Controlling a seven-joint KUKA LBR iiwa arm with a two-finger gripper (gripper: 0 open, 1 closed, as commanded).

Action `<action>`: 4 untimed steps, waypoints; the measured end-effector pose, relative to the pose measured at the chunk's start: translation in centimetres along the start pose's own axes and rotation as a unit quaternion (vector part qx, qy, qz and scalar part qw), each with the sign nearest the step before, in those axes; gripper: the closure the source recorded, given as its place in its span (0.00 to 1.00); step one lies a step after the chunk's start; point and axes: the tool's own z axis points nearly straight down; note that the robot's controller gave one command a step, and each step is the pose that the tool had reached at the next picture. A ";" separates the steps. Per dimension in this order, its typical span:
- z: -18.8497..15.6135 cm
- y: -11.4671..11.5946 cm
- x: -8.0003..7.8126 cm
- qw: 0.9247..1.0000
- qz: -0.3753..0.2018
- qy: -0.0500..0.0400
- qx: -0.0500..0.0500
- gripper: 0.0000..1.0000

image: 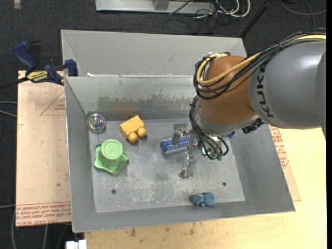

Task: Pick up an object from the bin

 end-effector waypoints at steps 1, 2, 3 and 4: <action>8.7 -4.7 -5.2 0.999 0.045 -0.004 0.000 0.00; 8.6 -4.6 -5.3 0.999 0.045 -0.005 -0.001 0.00; 8.6 -4.5 -5.3 0.999 0.046 -0.006 -0.001 0.00; 8.6 -4.5 -5.4 0.999 0.046 -0.006 -0.002 0.00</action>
Offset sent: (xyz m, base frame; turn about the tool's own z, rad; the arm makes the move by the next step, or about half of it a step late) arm 0.0510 -0.0455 -0.0836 0.0870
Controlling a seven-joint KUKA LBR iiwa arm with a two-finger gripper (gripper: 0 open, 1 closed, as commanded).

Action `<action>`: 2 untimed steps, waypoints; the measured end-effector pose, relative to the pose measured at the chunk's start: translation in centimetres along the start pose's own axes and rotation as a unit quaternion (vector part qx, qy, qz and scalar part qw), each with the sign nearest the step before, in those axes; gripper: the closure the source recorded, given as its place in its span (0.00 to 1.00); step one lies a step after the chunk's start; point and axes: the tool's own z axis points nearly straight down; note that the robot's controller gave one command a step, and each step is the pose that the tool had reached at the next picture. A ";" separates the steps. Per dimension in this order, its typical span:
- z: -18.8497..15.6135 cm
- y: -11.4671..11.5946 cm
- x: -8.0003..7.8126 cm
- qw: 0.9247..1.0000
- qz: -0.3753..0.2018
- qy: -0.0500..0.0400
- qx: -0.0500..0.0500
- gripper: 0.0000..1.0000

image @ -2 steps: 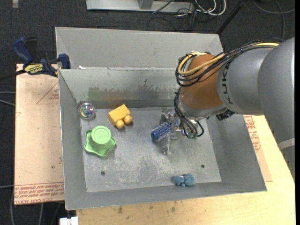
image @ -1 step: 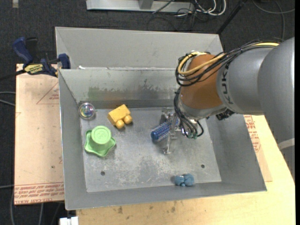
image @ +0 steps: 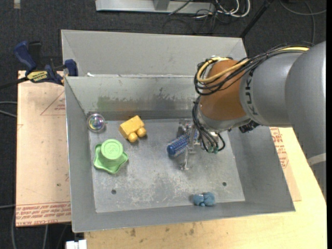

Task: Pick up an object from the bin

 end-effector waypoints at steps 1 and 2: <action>0.0 0.0 -0.1 1.000 0.001 -0.001 -0.001 0.00; 0.0 0.2 -0.1 1.000 -0.001 -0.001 -0.002 1.00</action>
Offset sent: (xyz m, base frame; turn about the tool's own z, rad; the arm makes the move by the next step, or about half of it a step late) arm 0.0000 0.0000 0.0000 0.0000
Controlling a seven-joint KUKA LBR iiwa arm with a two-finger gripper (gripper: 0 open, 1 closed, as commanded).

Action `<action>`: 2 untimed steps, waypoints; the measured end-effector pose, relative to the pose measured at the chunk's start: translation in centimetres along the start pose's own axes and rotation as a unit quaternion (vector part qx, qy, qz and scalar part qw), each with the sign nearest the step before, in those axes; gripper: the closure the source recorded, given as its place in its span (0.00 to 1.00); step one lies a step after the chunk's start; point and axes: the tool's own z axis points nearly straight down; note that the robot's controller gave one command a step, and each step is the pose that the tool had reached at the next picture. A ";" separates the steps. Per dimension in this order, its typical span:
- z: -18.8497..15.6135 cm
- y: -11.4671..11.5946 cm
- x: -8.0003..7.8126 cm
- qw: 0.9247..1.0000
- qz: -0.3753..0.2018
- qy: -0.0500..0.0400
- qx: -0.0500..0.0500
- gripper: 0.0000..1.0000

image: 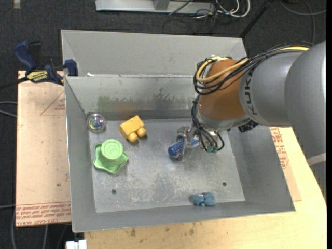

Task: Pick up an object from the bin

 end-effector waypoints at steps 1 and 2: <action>-0.5 0.2 0.0 1.000 -0.001 0.003 0.002 1.00; -11.5 0.4 -0.3 1.000 -0.002 -0.001 0.003 1.00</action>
Offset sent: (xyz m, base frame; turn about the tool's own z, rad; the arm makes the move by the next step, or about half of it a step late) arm -0.0001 -0.0001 0.0055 0.0000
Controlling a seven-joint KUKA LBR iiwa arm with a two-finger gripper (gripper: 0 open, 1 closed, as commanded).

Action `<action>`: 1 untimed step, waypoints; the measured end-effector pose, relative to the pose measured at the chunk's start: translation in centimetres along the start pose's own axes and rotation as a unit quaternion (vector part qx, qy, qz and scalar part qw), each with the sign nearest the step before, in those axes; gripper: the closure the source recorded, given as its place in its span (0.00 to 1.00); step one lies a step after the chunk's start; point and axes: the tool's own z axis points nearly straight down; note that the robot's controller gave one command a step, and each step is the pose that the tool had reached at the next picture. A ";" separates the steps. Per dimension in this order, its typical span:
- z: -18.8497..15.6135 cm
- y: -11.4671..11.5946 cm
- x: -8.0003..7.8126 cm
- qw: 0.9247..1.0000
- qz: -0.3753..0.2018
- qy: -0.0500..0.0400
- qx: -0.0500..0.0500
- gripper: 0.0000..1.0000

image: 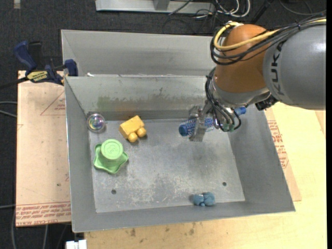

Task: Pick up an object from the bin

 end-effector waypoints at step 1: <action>-0.8 0.0 -0.1 1.000 0.000 0.003 0.000 1.00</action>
Offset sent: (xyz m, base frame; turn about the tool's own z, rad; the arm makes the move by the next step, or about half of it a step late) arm 0.0002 -0.0001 0.0089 0.0000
